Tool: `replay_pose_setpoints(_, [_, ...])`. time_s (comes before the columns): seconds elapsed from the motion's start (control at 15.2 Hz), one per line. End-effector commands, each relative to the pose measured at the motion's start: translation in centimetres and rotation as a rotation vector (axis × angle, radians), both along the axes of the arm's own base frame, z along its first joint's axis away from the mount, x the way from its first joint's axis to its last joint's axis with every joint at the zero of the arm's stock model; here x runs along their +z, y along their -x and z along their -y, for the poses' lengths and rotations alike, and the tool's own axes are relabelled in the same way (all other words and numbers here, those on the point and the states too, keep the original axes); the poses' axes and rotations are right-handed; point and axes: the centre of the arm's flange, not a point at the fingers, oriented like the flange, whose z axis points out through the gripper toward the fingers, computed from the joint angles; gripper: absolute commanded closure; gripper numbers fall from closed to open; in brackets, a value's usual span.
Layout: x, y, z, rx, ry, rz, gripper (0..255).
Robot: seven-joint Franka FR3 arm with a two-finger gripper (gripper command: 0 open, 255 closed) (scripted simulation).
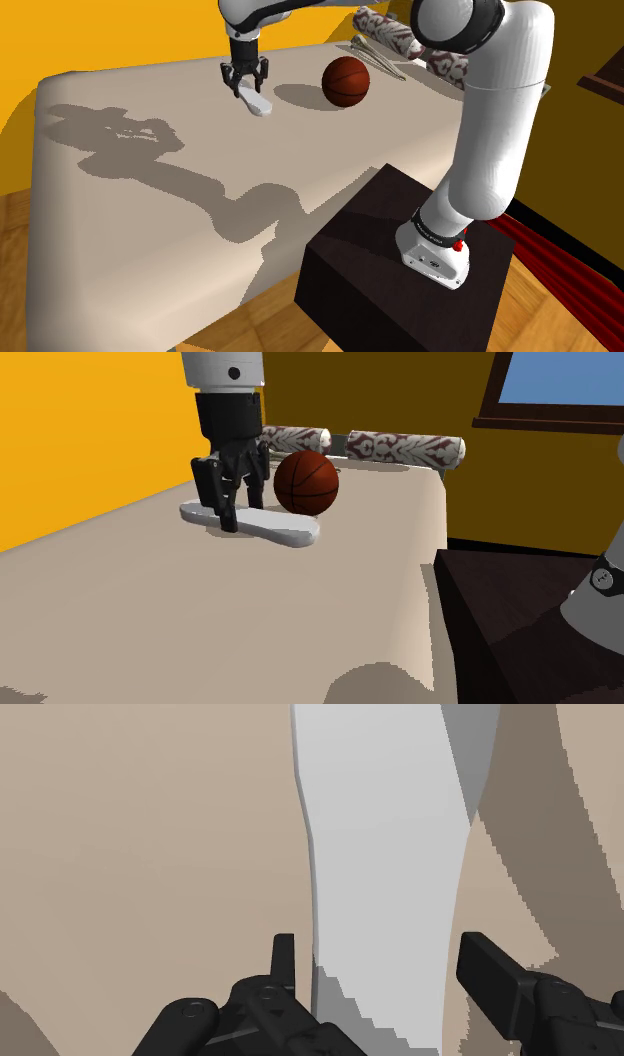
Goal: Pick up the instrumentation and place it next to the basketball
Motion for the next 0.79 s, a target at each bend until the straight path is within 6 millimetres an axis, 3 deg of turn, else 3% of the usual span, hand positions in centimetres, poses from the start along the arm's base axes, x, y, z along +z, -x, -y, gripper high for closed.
replay_pose_setpoints(0.0, [1.0, -0.1, 0.1, 0.000, 0.000, 0.000, 255])
replay_pose_setpoints(0.53, [4.8, -0.1, 0.1, 0.000, 0.000, 0.000, 255])
replay_pose_setpoints(0.73, [4.8, 1.3, 3.8, 0.000, 0.000, 0.000, 255])
